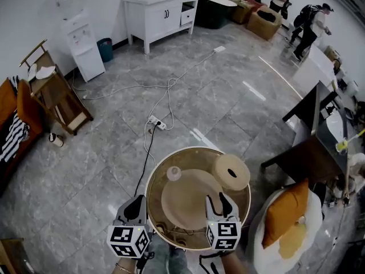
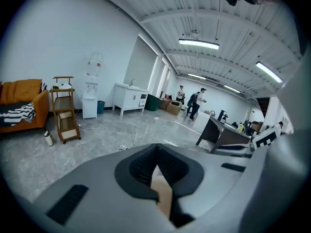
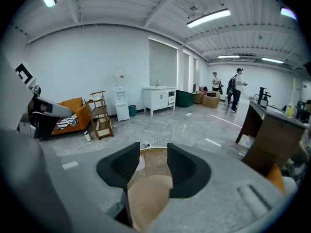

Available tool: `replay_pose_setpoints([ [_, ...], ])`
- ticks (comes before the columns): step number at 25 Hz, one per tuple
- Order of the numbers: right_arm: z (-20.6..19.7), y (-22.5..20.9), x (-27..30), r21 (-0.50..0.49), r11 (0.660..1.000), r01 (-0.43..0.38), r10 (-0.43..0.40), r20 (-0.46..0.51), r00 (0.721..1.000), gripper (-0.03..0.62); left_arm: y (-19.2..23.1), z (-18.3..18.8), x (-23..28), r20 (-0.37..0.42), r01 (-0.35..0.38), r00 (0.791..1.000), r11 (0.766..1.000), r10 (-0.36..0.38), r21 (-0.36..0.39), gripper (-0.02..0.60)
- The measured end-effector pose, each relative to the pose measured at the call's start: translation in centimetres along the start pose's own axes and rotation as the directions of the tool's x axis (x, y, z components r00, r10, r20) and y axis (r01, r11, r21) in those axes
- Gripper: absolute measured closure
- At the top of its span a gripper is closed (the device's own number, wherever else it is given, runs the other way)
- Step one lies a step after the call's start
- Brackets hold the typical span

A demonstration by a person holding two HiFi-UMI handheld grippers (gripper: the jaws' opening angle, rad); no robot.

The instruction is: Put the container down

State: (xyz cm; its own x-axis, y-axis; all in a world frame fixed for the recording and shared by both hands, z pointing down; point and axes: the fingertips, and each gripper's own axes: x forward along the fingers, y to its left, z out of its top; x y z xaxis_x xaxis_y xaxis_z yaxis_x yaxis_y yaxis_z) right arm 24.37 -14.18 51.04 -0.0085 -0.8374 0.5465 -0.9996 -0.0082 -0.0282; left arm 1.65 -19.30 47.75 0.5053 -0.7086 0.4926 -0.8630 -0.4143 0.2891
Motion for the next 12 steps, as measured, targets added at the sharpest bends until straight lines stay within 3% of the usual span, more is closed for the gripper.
replay_pose_setpoints([
  [5, 3.1, -5.8, -8.1, 0.125, 0.988, 0.092, -0.103, 0.081, 0.991, 0.439, -5.3, 3.5, -3.1, 0.038, 0.022, 0.999, 0.999, -0.023, 0.025, 0.586],
  [12, 7.8, -10.7, -18.2, 0.174, 0.971, 0.165, -0.202, 0.223, 0.954, 0.531, -10.4, 7.5, -6.9, 0.109, 0.039, 0.993, 0.996, -0.048, 0.082, 0.586],
])
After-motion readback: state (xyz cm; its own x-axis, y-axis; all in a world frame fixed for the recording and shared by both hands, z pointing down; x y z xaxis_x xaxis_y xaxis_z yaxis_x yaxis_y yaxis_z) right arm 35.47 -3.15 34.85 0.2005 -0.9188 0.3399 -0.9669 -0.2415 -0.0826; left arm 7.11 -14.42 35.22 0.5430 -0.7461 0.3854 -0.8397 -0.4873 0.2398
